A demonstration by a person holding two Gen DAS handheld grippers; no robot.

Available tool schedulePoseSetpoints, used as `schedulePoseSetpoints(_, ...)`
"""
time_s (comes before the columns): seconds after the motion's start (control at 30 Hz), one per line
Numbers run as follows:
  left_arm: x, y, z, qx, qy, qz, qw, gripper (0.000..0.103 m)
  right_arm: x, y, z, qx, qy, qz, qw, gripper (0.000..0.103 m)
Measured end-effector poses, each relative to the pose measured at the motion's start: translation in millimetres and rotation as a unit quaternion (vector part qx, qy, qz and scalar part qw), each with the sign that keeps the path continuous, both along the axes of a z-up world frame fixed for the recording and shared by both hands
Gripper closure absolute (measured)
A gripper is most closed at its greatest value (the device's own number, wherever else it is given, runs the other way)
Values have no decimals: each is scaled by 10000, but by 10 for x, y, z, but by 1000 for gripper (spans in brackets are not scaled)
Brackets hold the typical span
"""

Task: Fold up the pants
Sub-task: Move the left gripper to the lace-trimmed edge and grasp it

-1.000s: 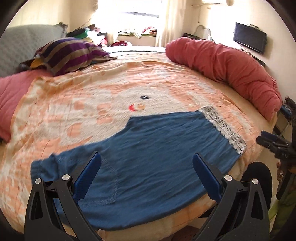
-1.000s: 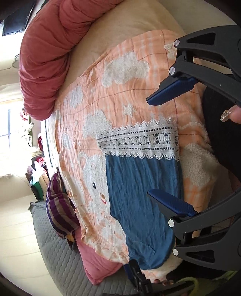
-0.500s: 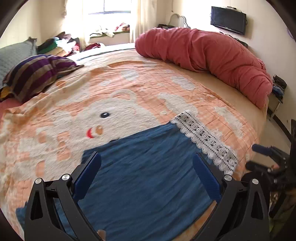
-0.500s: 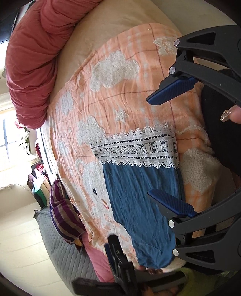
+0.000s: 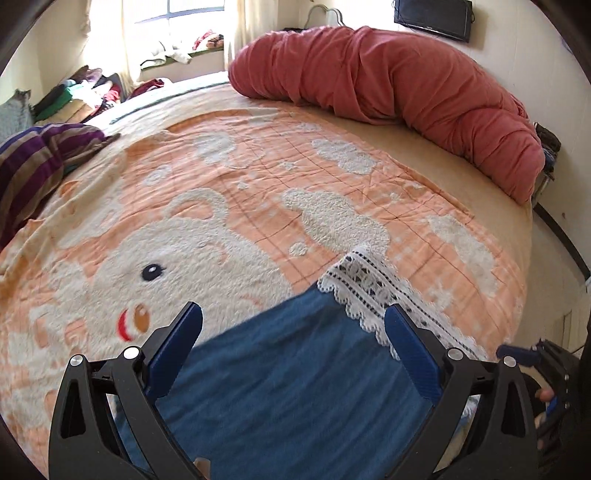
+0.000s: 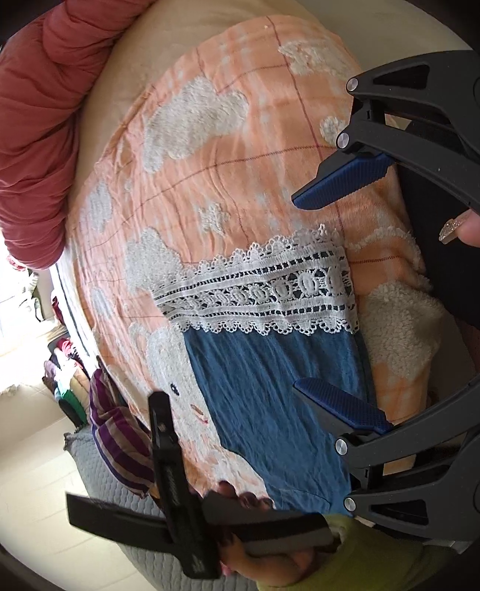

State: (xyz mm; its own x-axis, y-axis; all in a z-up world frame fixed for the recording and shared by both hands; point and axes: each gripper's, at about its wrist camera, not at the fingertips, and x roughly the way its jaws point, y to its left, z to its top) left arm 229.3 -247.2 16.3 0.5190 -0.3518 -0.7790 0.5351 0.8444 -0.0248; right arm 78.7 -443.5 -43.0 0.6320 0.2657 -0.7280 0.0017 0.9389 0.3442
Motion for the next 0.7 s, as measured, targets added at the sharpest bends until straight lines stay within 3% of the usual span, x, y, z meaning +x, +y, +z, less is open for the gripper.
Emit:
schedulePoseSetpoints(0.57, 575, -360, -698, -24, 795, -489, 9956, 6, 174, 131, -228, -86, 422, -221, 9988, 17)
schedulePoseSetpoints(0.6, 586, -372, -724, -53, 837, -526, 9951, 8, 173, 134, -225, -95, 414, -232, 9988, 22)
schedulePoseSetpoints(0.7, 620, -401, -808, -256, 1088, -667, 9915, 31, 180, 151, -220, -176, 368, -251, 9989, 45)
